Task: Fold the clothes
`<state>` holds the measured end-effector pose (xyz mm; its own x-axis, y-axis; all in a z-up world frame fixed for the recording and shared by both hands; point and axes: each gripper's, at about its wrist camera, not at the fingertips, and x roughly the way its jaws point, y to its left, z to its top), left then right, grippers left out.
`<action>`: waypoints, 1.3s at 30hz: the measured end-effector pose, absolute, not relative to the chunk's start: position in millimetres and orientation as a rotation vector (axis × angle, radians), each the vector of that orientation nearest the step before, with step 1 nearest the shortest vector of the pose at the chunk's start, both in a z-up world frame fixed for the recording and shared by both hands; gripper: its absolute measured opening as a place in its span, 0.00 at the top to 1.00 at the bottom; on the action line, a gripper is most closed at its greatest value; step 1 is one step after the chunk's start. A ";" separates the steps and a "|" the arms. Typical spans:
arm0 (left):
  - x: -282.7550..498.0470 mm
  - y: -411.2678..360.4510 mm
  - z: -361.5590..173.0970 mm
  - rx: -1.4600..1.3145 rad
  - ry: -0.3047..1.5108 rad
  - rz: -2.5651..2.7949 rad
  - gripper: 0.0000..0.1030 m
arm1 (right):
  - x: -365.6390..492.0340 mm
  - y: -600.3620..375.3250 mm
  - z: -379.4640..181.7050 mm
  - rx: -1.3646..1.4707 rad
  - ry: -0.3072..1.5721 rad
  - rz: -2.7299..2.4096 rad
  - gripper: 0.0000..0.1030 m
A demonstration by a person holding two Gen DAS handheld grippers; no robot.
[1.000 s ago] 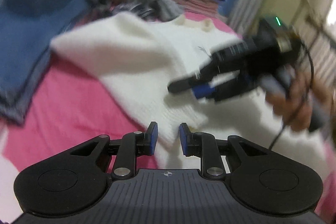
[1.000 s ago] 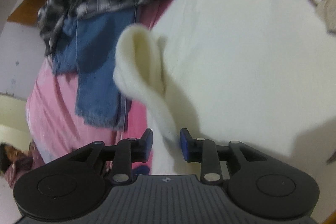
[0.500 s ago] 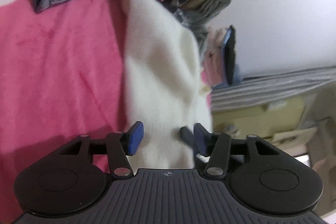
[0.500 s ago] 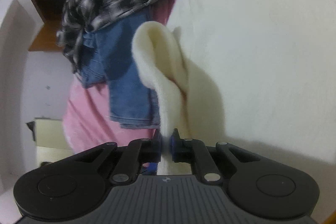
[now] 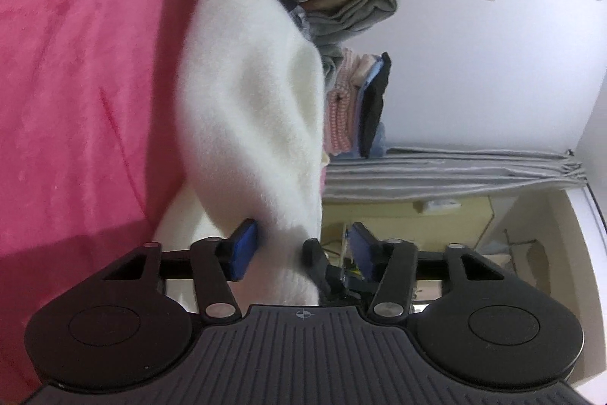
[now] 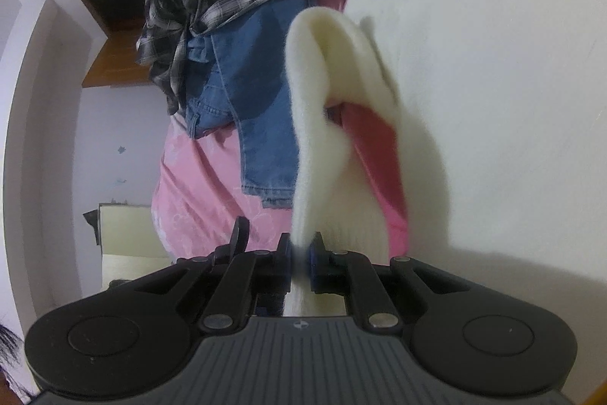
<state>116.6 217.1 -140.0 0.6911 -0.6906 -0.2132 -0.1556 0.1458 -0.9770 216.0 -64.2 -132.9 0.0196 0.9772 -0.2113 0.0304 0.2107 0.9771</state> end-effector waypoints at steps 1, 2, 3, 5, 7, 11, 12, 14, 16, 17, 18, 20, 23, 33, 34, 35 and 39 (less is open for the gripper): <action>116.5 217.4 -139.4 -1.398 0.761 -0.443 0.57 | 215.5 -63.7 -132.1 1.079 1.306 1.025 0.92; 116.5 217.6 -138.7 -1.395 0.758 -0.442 0.60 | 214.8 -65.6 -132.3 1.078 1.304 1.028 0.92; 116.4 217.9 -138.1 -1.393 0.755 -0.440 0.62 | 213.9 -68.0 -132.9 1.077 1.303 1.030 0.92; 115.0 218.6 -137.0 -1.386 0.751 -0.431 0.72 | 213.2 -72.6 -131.8 1.080 1.296 1.034 0.92; 114.3 219.4 -134.1 -1.367 0.744 -0.423 0.75 | 214.2 -73.0 -128.0 1.066 1.286 1.036 0.92; 109.4 223.4 -128.7 -1.359 0.723 -0.423 0.78 | 214.1 -77.6 -124.6 1.072 1.272 1.033 0.91; 108.1 225.0 -127.8 -1.365 0.717 -0.423 0.78 | 214.1 -78.7 -124.0 1.073 1.268 1.031 0.91; 106.4 227.6 -127.1 -1.380 0.703 -0.434 0.78 | 214.5 -80.7 -122.5 1.073 1.261 1.026 0.91; 107.1 228.8 -127.2 -1.398 0.694 -0.446 0.78 | 214.4 -81.1 -122.4 1.071 1.264 1.022 0.91; 108.4 229.1 -127.2 -1.404 0.691 -0.446 0.78 | 213.7 -80.9 -122.9 1.068 1.268 1.020 0.91; 109.4 228.7 -127.5 -1.404 0.692 -0.441 0.78 | 212.9 -80.7 -123.5 1.066 1.273 1.018 0.91; 110.8 228.4 -129.1 -1.401 0.701 -0.423 0.73 | 211.3 -79.9 -124.9 1.072 1.281 1.018 0.91; 108.6 230.7 -136.4 -1.417 0.719 -0.375 0.67 | 211.6 -80.3 -121.9 1.080 1.274 1.021 0.91; 114.1 230.7 -159.3 -1.615 0.702 -0.353 0.40 | 221.4 -79.7 -109.1 1.233 1.205 1.040 0.91; 114.9 229.5 -160.7 -1.638 0.686 -0.364 0.37 | 222.1 -77.9 -109.1 1.243 1.204 1.040 0.91; 116.0 227.9 -161.8 -1.654 0.676 -0.377 0.34 | 222.7 -76.2 -109.3 1.255 1.204 1.040 0.91; 118.3 220.7 -167.5 -1.717 0.658 -0.402 0.30 | 223.7 -73.3 -109.6 1.295 1.189 1.036 0.91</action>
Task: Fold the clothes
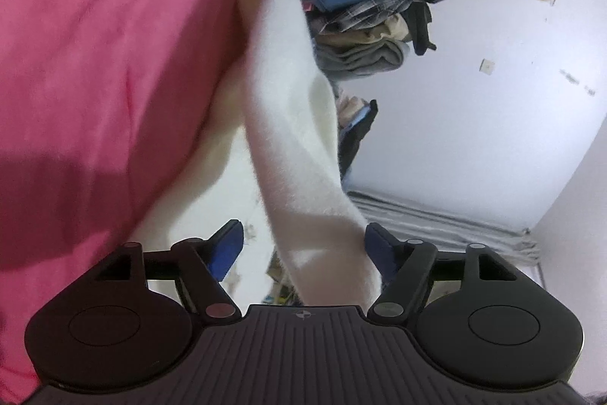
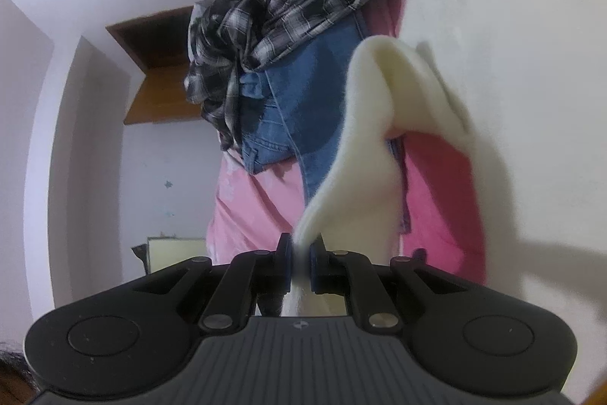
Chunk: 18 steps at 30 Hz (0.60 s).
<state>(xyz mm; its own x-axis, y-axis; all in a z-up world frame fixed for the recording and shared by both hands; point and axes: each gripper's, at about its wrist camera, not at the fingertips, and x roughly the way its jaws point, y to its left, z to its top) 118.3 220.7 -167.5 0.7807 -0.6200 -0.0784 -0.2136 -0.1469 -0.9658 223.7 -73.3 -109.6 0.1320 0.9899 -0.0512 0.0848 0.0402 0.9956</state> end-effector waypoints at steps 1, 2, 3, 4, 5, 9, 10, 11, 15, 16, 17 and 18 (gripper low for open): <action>118.4 219.5 -168.5 -1.729 0.651 -0.403 0.30 | 223.1 -73.3 -110.6 1.301 1.191 1.035 0.91; 118.4 218.5 -168.9 -1.737 0.643 -0.407 0.30 | 222.2 -73.4 -111.8 1.305 1.194 1.033 0.91; 118.1 218.6 -167.7 -1.730 0.640 -0.408 0.30 | 221.3 -73.5 -113.1 1.309 1.198 1.031 0.91; 117.8 218.8 -166.3 -1.722 0.637 -0.410 0.32 | 218.9 -73.5 -114.0 1.298 1.209 1.030 0.91; 116.7 219.7 -163.3 -1.702 0.632 -0.417 0.37 | 216.0 -73.6 -114.8 1.282 1.222 1.030 0.91; 116.6 226.4 -135.1 -1.504 0.704 -0.384 0.69 | 203.6 -76.0 -113.8 1.207 1.254 1.037 0.91; 117.3 229.2 -124.5 -1.429 0.732 -0.373 0.77 | 201.5 -76.0 -111.3 1.179 1.256 1.040 0.91; 120.3 232.2 -110.4 -1.343 0.753 -0.372 0.81 | 199.8 -73.9 -107.1 1.145 1.257 1.050 0.91; 134.5 243.0 -48.3 -0.983 0.823 -0.368 0.87 | 193.9 -57.2 -86.2 1.012 1.242 1.106 0.91; 138.1 245.8 -33.0 -0.907 0.836 -0.363 0.87 | 192.6 -50.1 -79.8 0.982 1.231 1.124 0.91; 140.0 248.0 -20.5 -0.844 0.848 -0.362 0.87 | 191.6 -43.6 -73.5 0.960 1.217 1.143 0.91; 143.2 250.9 -6.8 -0.775 0.859 -0.360 0.88 | 190.7 -35.3 -66.6 0.938 1.198 1.164 0.91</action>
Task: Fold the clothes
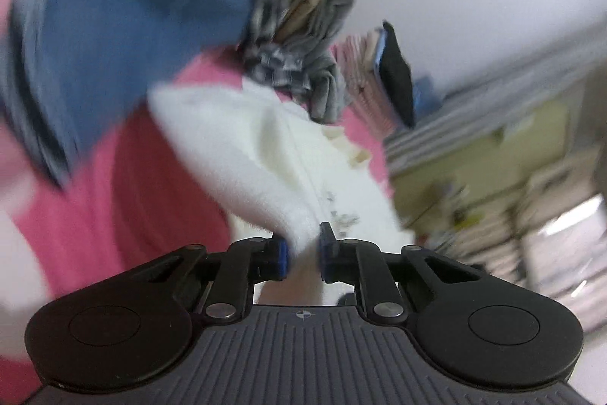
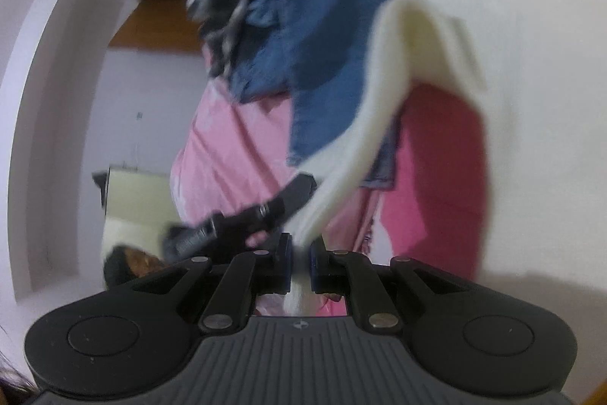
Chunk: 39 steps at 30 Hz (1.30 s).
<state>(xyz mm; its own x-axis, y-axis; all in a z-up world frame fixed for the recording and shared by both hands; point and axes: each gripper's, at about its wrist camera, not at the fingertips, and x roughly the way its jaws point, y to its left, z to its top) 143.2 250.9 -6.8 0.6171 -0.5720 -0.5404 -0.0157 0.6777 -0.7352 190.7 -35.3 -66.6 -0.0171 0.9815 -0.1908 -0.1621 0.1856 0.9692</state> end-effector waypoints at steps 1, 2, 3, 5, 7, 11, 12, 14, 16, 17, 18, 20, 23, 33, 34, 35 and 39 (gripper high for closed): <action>146.4 253.8 7.9 -0.692 0.870 -0.357 0.88 | 189.9 -26.5 -59.5 0.915 1.177 1.184 0.91; 149.4 256.0 21.8 -0.602 0.886 -0.353 0.88 | 189.1 -18.1 -53.2 0.898 1.162 1.203 0.91; 145.4 256.0 29.1 -0.527 0.901 -0.353 0.88 | 187.8 -8.7 -47.9 0.883 1.154 1.220 0.91; 146.3 257.3 47.0 -0.345 0.935 -0.343 0.89 | 184.9 10.6 -38.0 0.853 1.141 1.254 0.90; 144.5 260.2 58.2 -0.172 0.962 -0.311 0.90 | 182.2 17.1 -36.0 0.815 1.149 1.258 0.86; 149.2 265.2 70.1 0.102 1.016 -0.252 0.90 | 177.0 27.1 -33.7 0.739 1.169 1.257 0.56; 150.2 264.3 74.2 0.203 1.015 -0.239 0.90 | 175.8 23.0 -34.6 0.723 1.172 1.254 0.56; 152.4 263.8 83.7 0.401 1.009 -0.208 0.90 | 175.5 7.7 -40.9 0.680 1.188 1.223 0.56; 162.8 264.6 92.0 0.553 1.013 -0.179 0.90 | 175.5 -11.7 -51.1 0.642 1.212 1.170 0.56; 167.9 265.1 95.9 0.627 1.015 -0.164 0.90 | 175.6 -21.8 -57.2 0.628 1.225 1.142 0.56; 172.2 266.9 98.5 0.678 1.029 -0.153 0.90 | 175.5 -29.8 -62.9 0.619 1.237 1.115 0.56; 181.0 270.6 103.2 0.778 1.056 -0.129 0.90 | 176.5 -42.0 -74.8 0.616 1.263 1.069 0.56; 194.7 276.4 88.2 0.828 1.145 -0.101 0.89 | 178.0 -57.6 -90.7 0.617 1.298 1.013 0.56; 211.8 317.2 52.9 0.792 1.335 0.043 0.69 | 176.1 -72.7 -92.9 0.544 1.301 1.005 0.56; 210.7 320.9 58.5 0.786 1.330 0.068 0.68 | 175.0 -73.6 -91.8 0.519 1.293 1.003 0.56; 209.5 324.5 64.0 0.780 1.325 0.093 0.67 | 173.9 -75.7 -91.3 0.502 1.287 0.999 0.56; 200.2 324.8 90.3 0.767 1.250 0.172 0.67 | 169.3 -84.4 -89.3 0.493 1.271 0.975 0.56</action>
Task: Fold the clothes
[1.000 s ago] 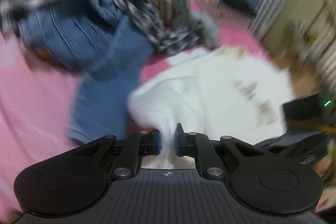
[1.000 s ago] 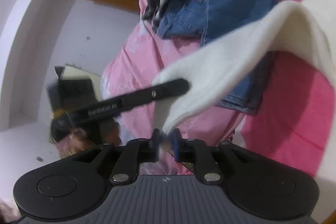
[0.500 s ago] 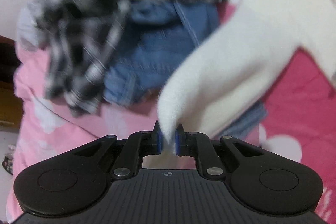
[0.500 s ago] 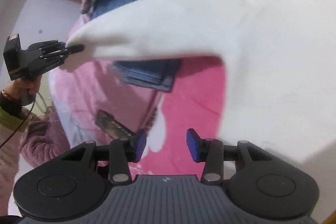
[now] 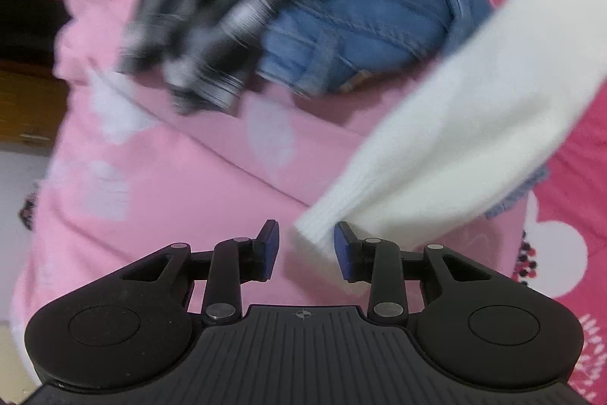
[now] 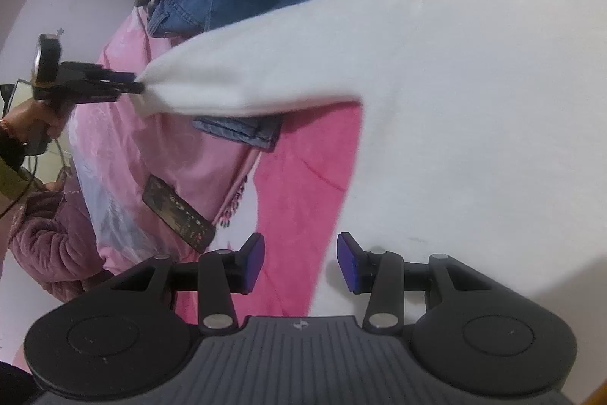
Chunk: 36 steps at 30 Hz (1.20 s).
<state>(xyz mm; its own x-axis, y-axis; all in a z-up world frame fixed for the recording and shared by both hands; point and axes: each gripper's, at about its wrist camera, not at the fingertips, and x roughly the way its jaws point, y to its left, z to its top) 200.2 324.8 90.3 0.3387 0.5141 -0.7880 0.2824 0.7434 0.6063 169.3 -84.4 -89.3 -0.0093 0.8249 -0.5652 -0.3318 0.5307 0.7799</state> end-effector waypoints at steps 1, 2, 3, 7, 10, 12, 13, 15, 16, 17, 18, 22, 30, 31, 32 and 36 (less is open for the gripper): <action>196.7 321.5 97.8 0.766 1.219 0.187 0.67 | 167.3 -91.2 -89.3 0.500 1.263 0.967 0.56; 193.2 318.3 105.3 0.765 1.188 0.202 0.67 | 165.1 -98.3 -89.5 0.506 1.257 0.953 0.56; 189.8 315.0 112.7 0.764 1.157 0.216 0.67 | 162.9 -105.3 -89.9 0.511 1.252 0.937 0.56; 185.0 290.8 132.3 0.672 1.046 0.235 0.67 | 153.8 -137.5 -88.5 0.539 1.222 0.865 0.56; 190.5 250.3 129.2 0.564 0.981 0.124 0.66 | 149.9 -166.5 -83.4 0.583 1.174 0.795 0.56; 192.1 218.7 119.8 0.469 0.951 0.021 0.66 | 147.1 -186.3 -79.7 0.611 1.135 0.746 0.56; 193.4 203.3 113.2 0.416 0.940 -0.029 0.66 | 145.4 -196.6 -77.7 0.624 1.112 0.720 0.56; 196.4 175.7 94.7 0.286 0.930 -0.117 0.66 | 141.7 -215.4 -76.6 0.648 1.076 0.666 0.56; 199.6 161.2 79.7 0.207 0.934 -0.172 0.66 | 139.4 -225.6 -77.5 0.661 1.064 0.633 0.57; 201.9 150.4 64.0 0.147 0.940 -0.208 0.66 | 137.0 -236.1 -78.8 0.675 1.053 0.598 0.57; 204.1 139.6 48.3 0.087 0.945 -0.245 0.66 | 134.9 -246.3 -81.1 0.683 1.051 0.560 0.57; 207.8 95.1 -23.0 -0.090 0.996 -0.360 0.66 | 126.2 -289.5 -87.9 0.710 1.028 0.408 0.59; 195.1 45.9 -92.4 -0.106 1.029 -0.416 0.66 | 135.7 -408.7 -85.0 0.881 0.802 0.069 0.58; 190.8 43.8 -95.4 -0.098 1.032 -0.408 0.66 | 138.1 -425.8 -88.2 0.920 0.771 0.017 0.57; 190.8 44.7 -98.9 -0.101 1.036 -0.402 0.66 | 140.3 -442.5 -91.8 0.956 0.741 -0.034 0.55; 191.8 49.9 -108.4 -0.133 1.045 -0.387 0.66 | 145.8 -501.7 -121.9 1.163 0.658 -0.203 0.50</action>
<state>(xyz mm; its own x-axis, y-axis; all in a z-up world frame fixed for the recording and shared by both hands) 191.8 49.9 -108.4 0.4418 -0.3732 -0.8158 0.2482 0.9247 -0.2886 145.8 -501.7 -121.9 0.7968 0.1813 -0.5765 0.4746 0.4028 0.7826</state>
